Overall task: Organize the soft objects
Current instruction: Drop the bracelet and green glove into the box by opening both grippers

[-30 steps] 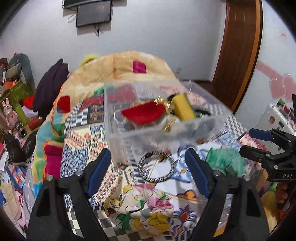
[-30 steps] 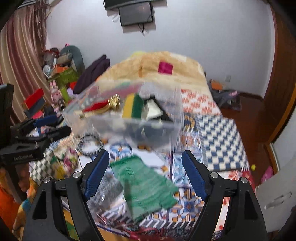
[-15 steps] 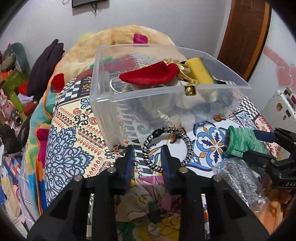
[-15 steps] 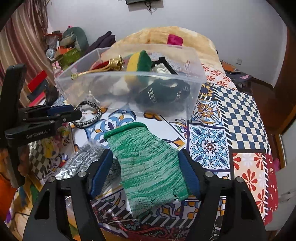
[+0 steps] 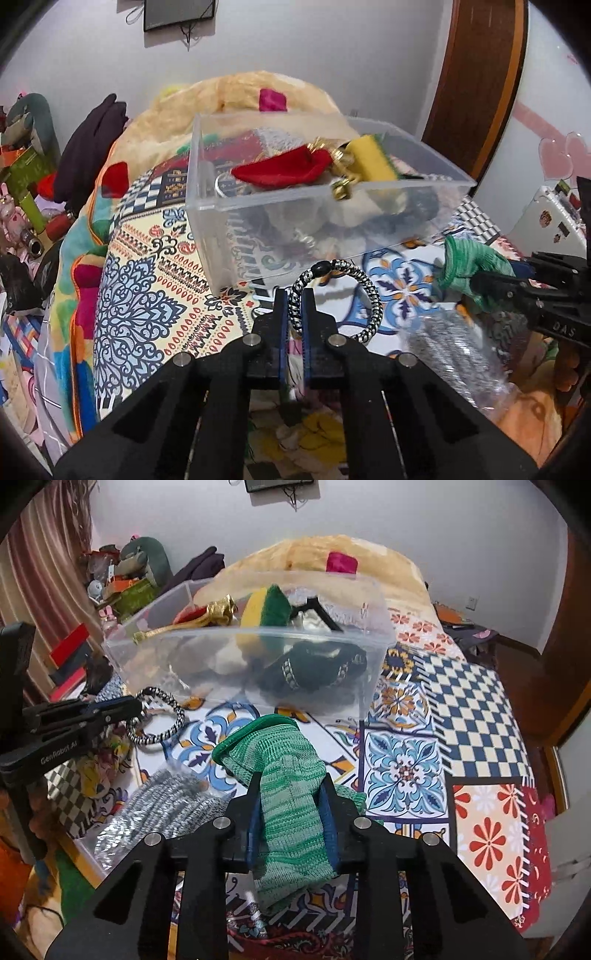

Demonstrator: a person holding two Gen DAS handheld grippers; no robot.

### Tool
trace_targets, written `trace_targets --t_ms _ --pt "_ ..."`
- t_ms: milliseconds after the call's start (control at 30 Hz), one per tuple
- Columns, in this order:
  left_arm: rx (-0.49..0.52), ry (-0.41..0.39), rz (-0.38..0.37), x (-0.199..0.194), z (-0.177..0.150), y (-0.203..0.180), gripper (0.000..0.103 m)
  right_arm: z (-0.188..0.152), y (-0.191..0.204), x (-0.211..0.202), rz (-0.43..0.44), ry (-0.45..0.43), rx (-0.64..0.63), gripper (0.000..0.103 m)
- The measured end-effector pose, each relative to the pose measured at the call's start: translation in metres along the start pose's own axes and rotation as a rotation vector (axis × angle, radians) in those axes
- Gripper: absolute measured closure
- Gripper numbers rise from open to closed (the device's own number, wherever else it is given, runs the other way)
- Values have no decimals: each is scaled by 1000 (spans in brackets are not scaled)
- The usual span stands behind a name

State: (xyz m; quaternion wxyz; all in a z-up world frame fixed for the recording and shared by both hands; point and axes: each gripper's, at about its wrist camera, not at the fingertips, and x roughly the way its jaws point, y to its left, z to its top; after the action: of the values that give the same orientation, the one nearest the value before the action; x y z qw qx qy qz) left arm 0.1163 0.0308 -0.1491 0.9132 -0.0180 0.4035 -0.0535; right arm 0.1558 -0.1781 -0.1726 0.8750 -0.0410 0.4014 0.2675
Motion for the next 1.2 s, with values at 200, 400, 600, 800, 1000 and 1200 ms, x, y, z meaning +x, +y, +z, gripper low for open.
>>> trace_targets --t_ms 200,400,600,800,1000,1200 --pt "-13 -73 -38 -31 6 -6 98 11 2 -29 31 -84 0 78" --pt "-21 -149 -51 -57 23 -6 98 28 4 -52 54 -172 8 78" --pt "-49 -220 -52 -68 50 3 98 59 10 -63 45 -255 4 78" --pt "-75 -206 -55 -48 73 13 98 85 12 -51 15 -247 12 78" --pt "-104 -142 -53 -14 81 23 98 101 13 -20 -32 -209 25 78" --pt "-102 -83 -55 14 83 23 98 104 12 12 -83 -135 22 78"
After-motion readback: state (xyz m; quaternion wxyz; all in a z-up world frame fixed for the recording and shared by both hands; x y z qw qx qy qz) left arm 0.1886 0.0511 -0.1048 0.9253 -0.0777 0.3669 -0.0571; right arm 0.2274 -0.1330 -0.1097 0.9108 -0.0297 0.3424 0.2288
